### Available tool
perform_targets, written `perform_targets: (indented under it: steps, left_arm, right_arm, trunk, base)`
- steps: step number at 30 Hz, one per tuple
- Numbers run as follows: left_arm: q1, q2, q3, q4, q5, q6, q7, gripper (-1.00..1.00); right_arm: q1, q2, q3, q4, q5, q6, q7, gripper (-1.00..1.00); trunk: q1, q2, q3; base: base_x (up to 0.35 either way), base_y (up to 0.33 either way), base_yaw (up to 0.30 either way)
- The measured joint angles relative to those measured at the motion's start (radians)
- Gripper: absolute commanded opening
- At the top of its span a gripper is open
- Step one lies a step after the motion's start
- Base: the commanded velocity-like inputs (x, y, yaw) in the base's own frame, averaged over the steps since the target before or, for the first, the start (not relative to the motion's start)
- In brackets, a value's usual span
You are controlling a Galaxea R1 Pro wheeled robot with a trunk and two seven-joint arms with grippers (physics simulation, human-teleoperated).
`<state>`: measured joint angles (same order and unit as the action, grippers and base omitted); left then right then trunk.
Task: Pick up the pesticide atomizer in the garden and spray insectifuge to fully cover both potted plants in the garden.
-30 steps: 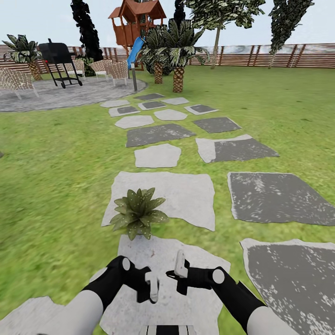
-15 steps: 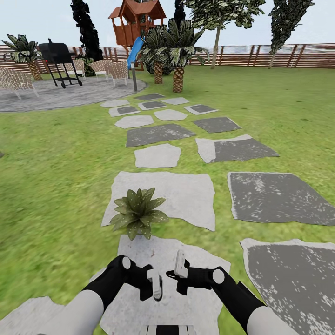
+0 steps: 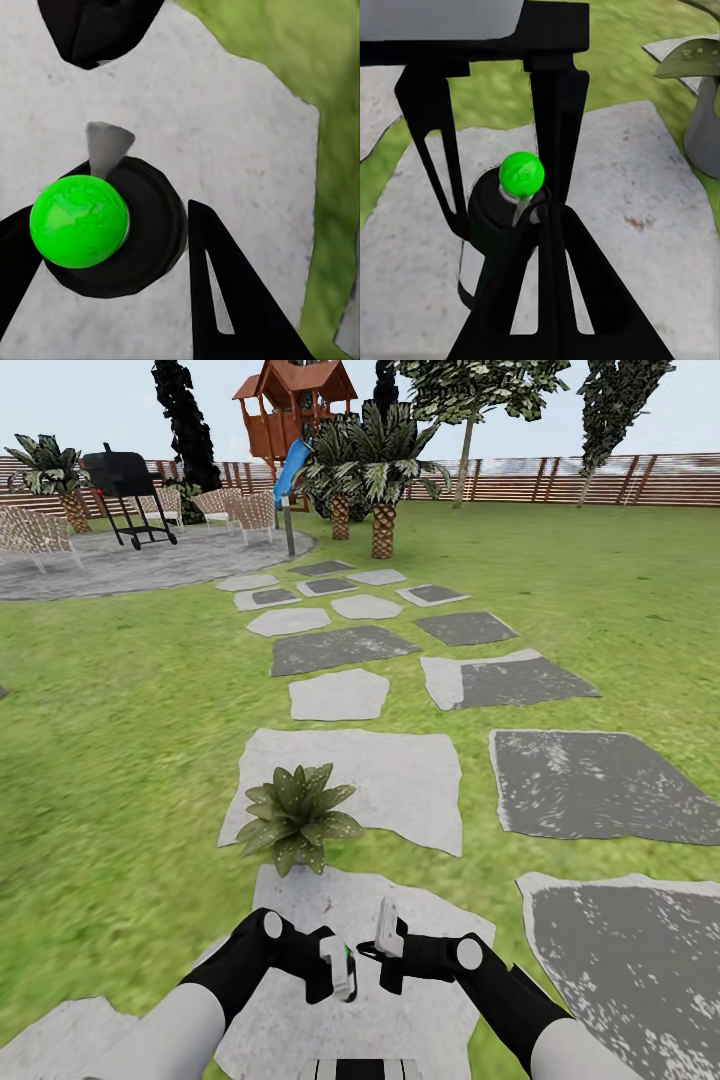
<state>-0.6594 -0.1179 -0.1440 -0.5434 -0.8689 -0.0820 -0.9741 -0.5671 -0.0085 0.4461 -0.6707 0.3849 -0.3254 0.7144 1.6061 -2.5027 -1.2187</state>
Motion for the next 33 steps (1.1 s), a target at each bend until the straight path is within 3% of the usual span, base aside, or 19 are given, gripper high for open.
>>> perform_targets:
  steps: [4,26,33]
  left_arm:
    - [0.0,0.0,-0.002,0.0,0.034,-0.001,0.0,-1.0]
    - [0.0,-0.004,-0.002,0.0,0.043,-0.015,0.0,-1.0]
    - [0.001,-0.003,-0.003,0.003,0.075,-0.021,-0.001,-1.0]
  right_arm:
    - [0.0,0.0,0.0,0.0,0.0,0.0,0.0,-1.0]
    - [0.0,0.0,0.0,0.0,0.0,0.0,0.0,-1.0]
    - [0.0,0.0,0.001,0.0,0.0,0.0,0.0,-1.0]
  trunk:
    - [0.0,0.0,0.0]
    - [0.0,0.0,0.0]
    - [0.0,0.0,0.0]
  base:
    - [0.0,0.0,0.0]
    - [0.0,0.0,0.0]
    - [0.0,0.0,0.0]
